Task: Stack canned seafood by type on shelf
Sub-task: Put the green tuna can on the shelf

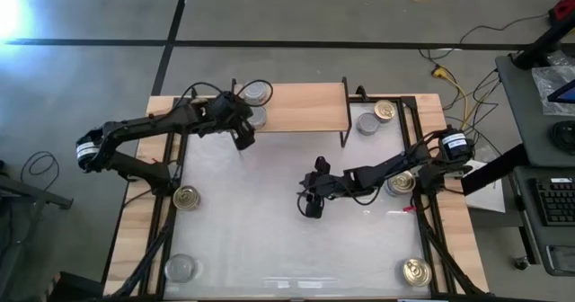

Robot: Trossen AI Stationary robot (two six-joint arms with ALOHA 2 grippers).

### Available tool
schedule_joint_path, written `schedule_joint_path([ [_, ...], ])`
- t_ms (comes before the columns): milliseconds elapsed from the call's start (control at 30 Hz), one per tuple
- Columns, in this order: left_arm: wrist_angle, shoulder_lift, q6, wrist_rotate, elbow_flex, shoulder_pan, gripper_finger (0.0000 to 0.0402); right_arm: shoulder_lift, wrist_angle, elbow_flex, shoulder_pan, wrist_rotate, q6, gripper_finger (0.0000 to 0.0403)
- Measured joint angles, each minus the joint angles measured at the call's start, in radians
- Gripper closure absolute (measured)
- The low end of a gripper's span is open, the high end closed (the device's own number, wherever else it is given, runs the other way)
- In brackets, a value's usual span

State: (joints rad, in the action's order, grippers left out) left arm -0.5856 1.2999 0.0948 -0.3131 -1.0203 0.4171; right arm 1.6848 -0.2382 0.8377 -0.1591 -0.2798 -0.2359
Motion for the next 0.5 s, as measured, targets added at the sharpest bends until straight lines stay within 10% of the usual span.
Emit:
schedule_joint_path([
  [500,-0.145,0.0,-0.016,-0.036,-0.146,-0.03,0.0002,0.0,0.002,0.0,-0.009,0.0,0.002,0.0245],
])
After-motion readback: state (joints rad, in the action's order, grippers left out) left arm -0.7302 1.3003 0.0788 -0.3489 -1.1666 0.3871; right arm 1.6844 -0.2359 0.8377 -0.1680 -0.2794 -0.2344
